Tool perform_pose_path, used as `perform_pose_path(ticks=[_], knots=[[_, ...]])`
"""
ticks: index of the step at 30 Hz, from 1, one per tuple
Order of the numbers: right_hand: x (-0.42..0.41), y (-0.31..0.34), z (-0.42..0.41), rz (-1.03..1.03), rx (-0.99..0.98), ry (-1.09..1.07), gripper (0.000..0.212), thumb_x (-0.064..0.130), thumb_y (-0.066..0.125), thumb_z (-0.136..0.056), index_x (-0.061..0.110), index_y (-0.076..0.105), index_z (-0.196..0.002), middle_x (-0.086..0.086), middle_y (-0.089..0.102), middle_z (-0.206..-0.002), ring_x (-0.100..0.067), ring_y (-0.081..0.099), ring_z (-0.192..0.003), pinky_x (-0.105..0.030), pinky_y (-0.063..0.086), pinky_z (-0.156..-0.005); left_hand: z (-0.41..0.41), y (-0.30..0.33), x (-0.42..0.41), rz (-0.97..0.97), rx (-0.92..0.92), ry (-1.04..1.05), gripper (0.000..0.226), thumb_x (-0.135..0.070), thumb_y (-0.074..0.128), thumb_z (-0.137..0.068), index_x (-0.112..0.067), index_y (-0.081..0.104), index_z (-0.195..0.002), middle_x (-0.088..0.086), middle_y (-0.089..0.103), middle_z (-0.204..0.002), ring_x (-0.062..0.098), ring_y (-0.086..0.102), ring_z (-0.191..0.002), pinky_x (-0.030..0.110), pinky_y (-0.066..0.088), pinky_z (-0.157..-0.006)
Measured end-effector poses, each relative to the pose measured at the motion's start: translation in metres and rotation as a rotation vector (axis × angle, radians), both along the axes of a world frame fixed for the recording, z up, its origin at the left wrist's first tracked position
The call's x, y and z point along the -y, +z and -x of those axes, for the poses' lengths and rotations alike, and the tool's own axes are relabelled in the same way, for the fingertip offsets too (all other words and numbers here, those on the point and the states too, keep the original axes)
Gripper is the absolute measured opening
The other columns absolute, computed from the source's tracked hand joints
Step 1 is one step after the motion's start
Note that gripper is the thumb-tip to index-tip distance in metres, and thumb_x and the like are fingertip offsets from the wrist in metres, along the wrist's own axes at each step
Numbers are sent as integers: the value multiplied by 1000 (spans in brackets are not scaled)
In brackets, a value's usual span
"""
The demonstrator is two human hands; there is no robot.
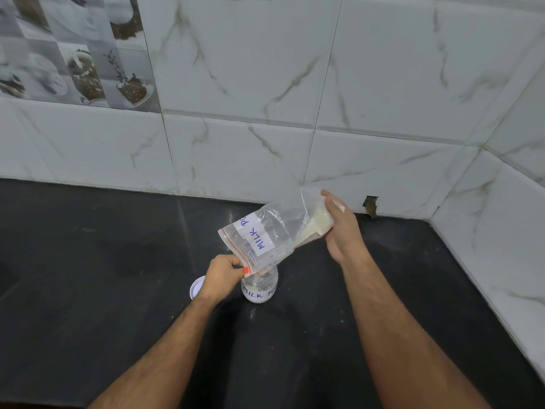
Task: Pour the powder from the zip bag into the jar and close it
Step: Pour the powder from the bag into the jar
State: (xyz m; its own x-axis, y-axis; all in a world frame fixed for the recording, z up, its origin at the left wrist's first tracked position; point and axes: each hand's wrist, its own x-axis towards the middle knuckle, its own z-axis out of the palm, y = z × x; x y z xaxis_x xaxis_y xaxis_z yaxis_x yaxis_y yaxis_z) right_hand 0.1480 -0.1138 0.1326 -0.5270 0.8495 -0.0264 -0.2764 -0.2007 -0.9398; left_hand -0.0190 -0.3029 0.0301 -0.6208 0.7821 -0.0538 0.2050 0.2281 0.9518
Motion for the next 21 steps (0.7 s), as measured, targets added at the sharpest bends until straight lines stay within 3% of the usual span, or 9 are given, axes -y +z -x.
perform_pose_path(ticks=[5,8,11,13,15,18,21], knots=[[2,6,1,-47,6,-20,27,42,68,-88,22,76,-103,2,77,-103,-16,72,-99,-35,56,-90,-3,2,1,-1,-87,34,7,-13,83,-77,-8,81,-82,7,79,-85,24,74,-88,45,58,-87],[2,4,-2,27,2,-69,49,53,67,-85,10,70,-108,-8,74,-106,-28,67,-106,-47,51,-97,-6,3,3,-1,-130,41,5,-12,82,-78,-9,81,-82,2,80,-85,21,74,-89,37,59,-81],[1,2,-5,65,-7,-91,56,58,59,-87,11,69,-115,-9,74,-115,-29,68,-113,-49,52,-100,-7,5,3,-16,-126,40,8,-11,82,-78,-17,82,-83,-8,79,-83,9,74,-86,25,57,-77],[-1,0,-6,49,-11,-104,39,41,58,-98,10,69,-120,-9,73,-118,-29,68,-113,-46,53,-98,-8,5,4,-12,-121,36,10,-12,82,-78,-20,82,-84,-10,79,-83,5,73,-85,21,56,-75],[-2,1,-4,-12,24,-121,23,15,55,-101,11,70,-119,-3,76,-109,-22,70,-105,-40,55,-95,-7,3,3,2,-119,38,6,-11,81,-79,-15,82,-83,-4,80,-85,13,74,-87,26,58,-76],[-3,6,-3,-38,78,-116,26,2,52,-99,13,71,-112,3,79,-98,-16,73,-91,-31,59,-82,-5,2,3,18,-105,26,7,-9,79,-80,-6,80,-86,9,79,-90,28,73,-95,42,59,-88],[-8,15,-2,-32,137,-119,32,-2,49,-95,8,69,-118,-10,73,-116,-25,69,-105,-33,57,-88,-2,2,4,21,-110,14,9,-13,81,-79,-7,81,-86,5,80,-90,23,74,-93,42,59,-88]])
